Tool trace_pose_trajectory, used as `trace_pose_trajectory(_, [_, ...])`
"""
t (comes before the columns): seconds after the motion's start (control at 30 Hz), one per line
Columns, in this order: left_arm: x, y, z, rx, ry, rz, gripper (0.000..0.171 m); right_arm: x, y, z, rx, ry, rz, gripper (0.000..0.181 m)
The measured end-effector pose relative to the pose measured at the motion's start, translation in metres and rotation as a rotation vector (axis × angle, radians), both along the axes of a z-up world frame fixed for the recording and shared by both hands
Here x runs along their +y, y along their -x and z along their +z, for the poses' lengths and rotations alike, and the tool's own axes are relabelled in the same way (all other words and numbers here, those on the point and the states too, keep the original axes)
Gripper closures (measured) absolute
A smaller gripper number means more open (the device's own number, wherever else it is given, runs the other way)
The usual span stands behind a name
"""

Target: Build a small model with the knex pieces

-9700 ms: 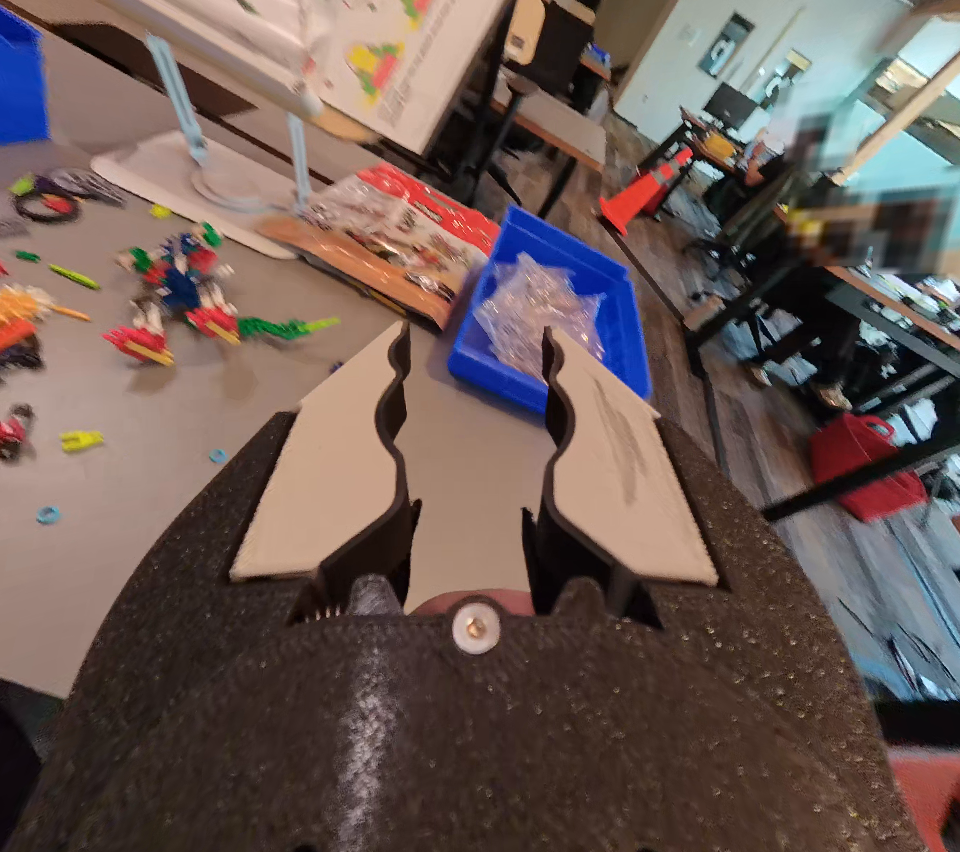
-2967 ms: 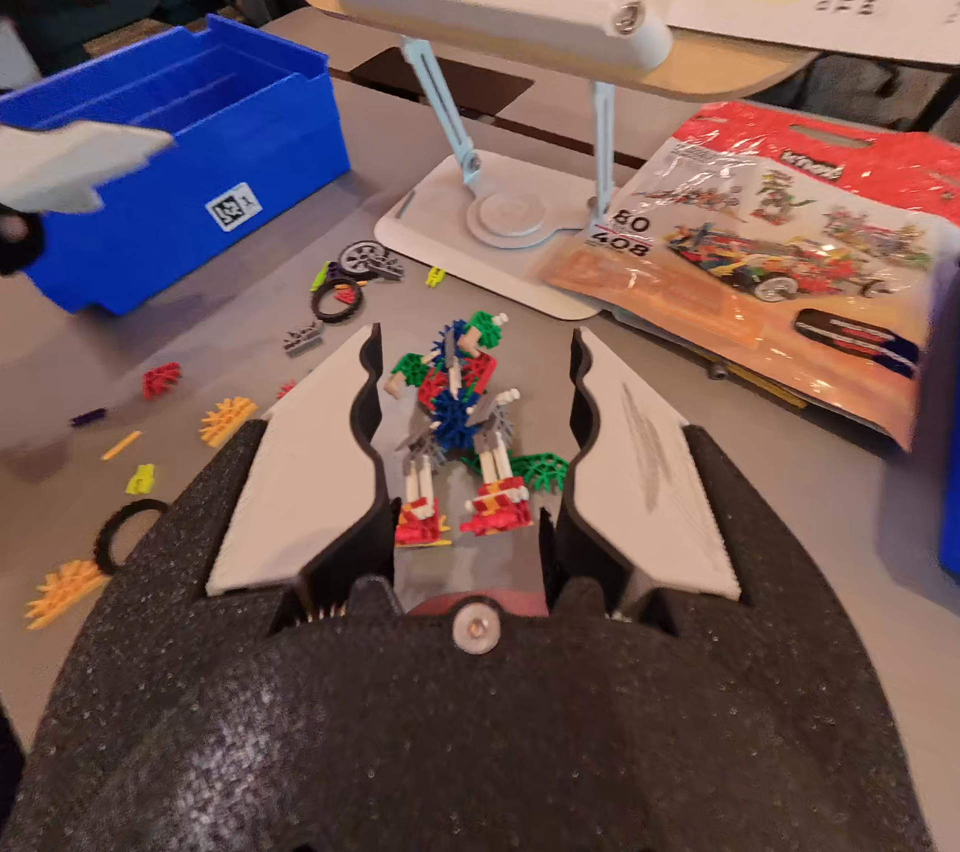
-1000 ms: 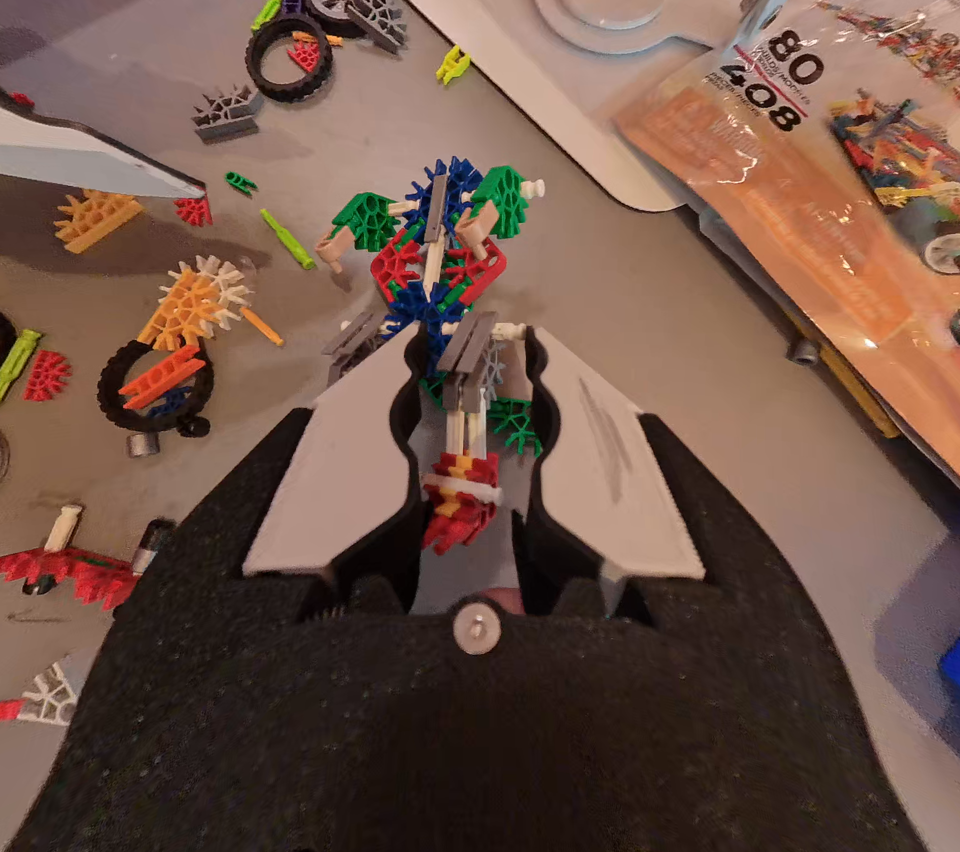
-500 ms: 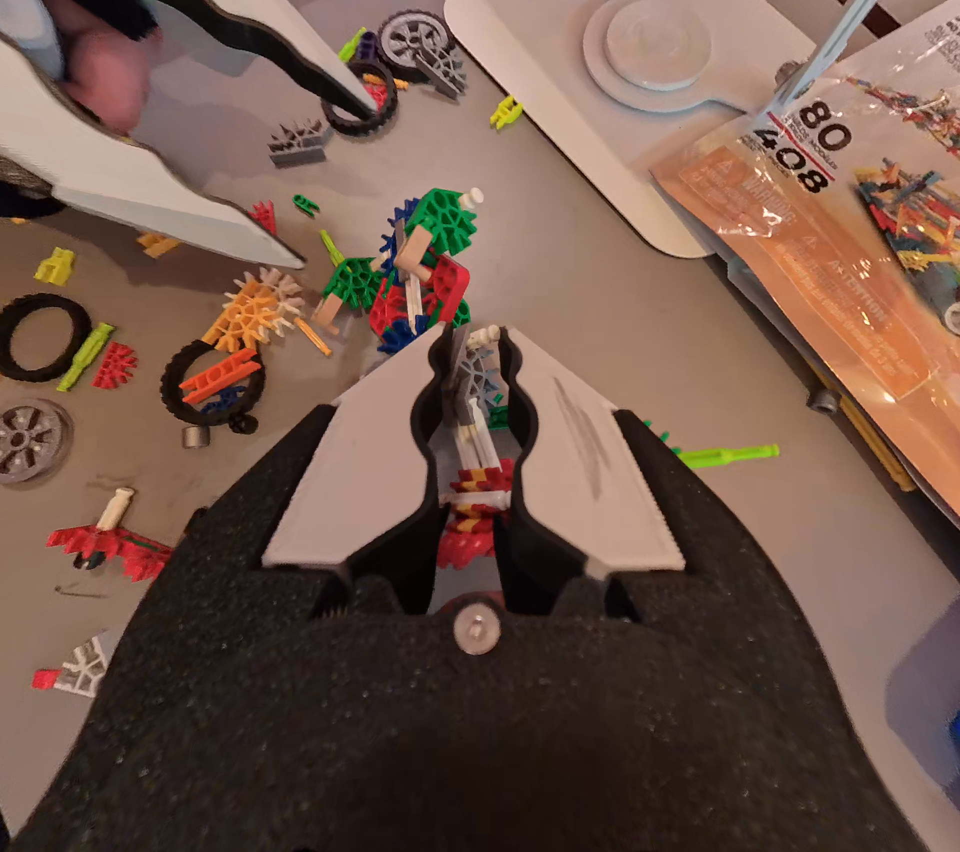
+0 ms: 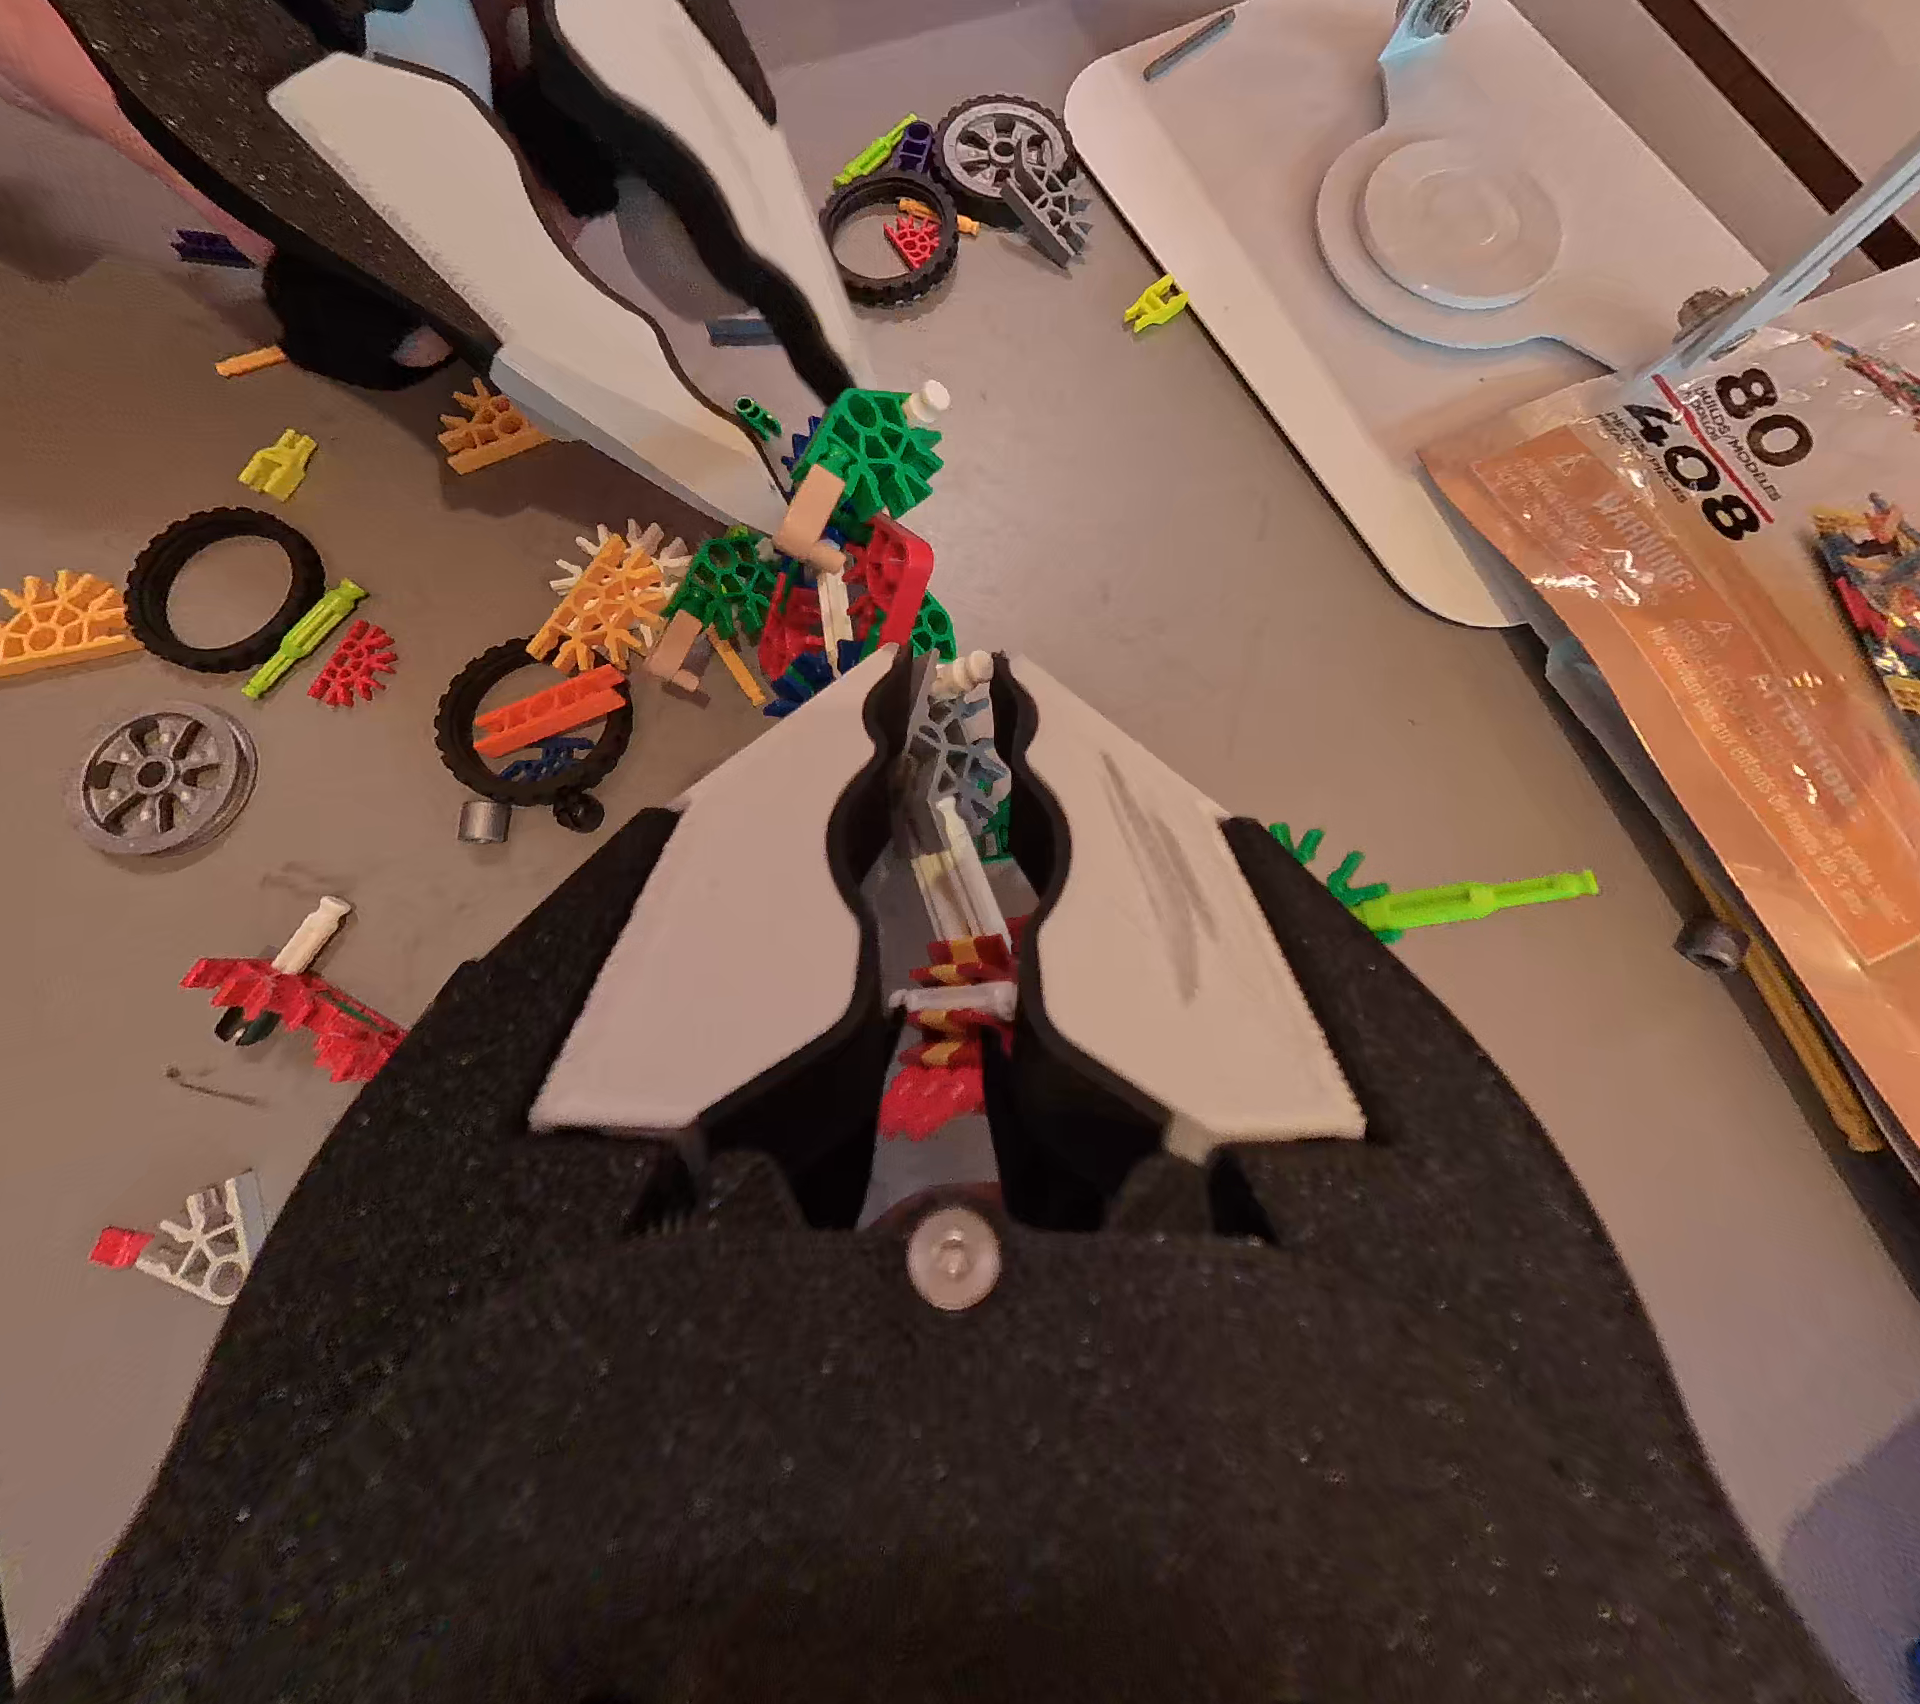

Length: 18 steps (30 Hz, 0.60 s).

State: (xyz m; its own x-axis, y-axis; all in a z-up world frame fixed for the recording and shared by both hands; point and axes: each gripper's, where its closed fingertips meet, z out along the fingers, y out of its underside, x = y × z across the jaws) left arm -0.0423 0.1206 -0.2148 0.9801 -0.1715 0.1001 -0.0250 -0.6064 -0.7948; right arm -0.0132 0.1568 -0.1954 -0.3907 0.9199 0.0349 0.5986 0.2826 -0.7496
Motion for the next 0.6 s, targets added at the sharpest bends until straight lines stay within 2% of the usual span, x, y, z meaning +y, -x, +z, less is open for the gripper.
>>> trace_pose_trajectory(0.03, [-0.001,-0.003,-0.001,-0.015,0.004,-0.02,0.146,-0.001,0.0,0.0,0.002,0.007,0.006,0.167])
trace_pose_trajectory(0.27, [-0.002,-0.006,0.002,-0.036,-0.011,-0.052,0.152,0.0,-0.003,0.002,0.001,0.01,0.031,0.167])
trace_pose_trajectory(0.43, [-0.005,-0.006,0.019,0.109,-0.069,-0.092,0.157,0.0,-0.003,0.012,0.041,0.047,0.052,0.166])
trace_pose_trajectory(0.6, [-0.005,-0.01,0.026,0.179,-0.093,-0.138,0.159,-0.006,-0.005,0.019,0.076,0.008,0.105,0.152])
